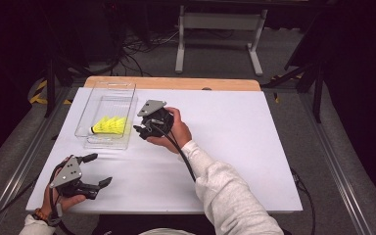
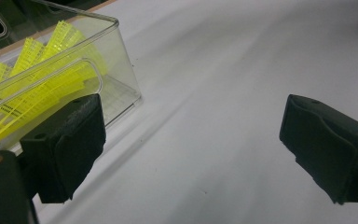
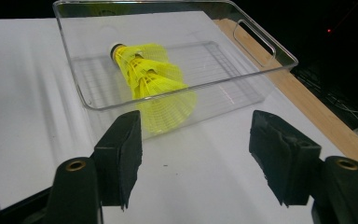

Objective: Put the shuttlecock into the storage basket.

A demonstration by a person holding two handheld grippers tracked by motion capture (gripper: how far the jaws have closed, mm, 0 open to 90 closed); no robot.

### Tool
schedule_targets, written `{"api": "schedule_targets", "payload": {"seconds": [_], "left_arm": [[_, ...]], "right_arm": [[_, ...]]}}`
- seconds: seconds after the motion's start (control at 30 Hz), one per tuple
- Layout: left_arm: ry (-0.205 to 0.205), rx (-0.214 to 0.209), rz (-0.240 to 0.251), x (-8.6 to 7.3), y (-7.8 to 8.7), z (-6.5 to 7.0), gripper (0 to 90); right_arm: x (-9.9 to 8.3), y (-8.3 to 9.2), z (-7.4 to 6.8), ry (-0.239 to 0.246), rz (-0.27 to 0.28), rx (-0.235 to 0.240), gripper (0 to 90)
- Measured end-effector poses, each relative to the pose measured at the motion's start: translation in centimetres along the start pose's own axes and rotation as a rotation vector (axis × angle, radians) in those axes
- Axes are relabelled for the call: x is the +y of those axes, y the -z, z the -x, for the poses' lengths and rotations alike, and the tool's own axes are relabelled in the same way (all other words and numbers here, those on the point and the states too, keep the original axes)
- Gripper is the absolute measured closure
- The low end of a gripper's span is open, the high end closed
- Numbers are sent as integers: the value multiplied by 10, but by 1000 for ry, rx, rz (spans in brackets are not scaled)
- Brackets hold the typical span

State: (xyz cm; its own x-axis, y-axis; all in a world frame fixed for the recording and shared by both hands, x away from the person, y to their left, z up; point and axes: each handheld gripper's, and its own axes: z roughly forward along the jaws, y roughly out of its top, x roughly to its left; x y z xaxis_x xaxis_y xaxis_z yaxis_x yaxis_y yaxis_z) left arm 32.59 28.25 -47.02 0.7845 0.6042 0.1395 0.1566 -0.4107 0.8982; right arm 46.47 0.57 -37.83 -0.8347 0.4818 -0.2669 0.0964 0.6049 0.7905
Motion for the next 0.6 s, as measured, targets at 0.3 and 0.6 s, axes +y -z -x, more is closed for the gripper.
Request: {"api": "schedule_targets", "payload": {"seconds": [0.3,0.6], "left_arm": [[-2,1,-3,0,0,0,79],[0,1,-2,0,0,0,79]], "right_arm": [[-5,12,6,-6,18,-31,318],[-11,21,11,-13,24,-58,302]]}}
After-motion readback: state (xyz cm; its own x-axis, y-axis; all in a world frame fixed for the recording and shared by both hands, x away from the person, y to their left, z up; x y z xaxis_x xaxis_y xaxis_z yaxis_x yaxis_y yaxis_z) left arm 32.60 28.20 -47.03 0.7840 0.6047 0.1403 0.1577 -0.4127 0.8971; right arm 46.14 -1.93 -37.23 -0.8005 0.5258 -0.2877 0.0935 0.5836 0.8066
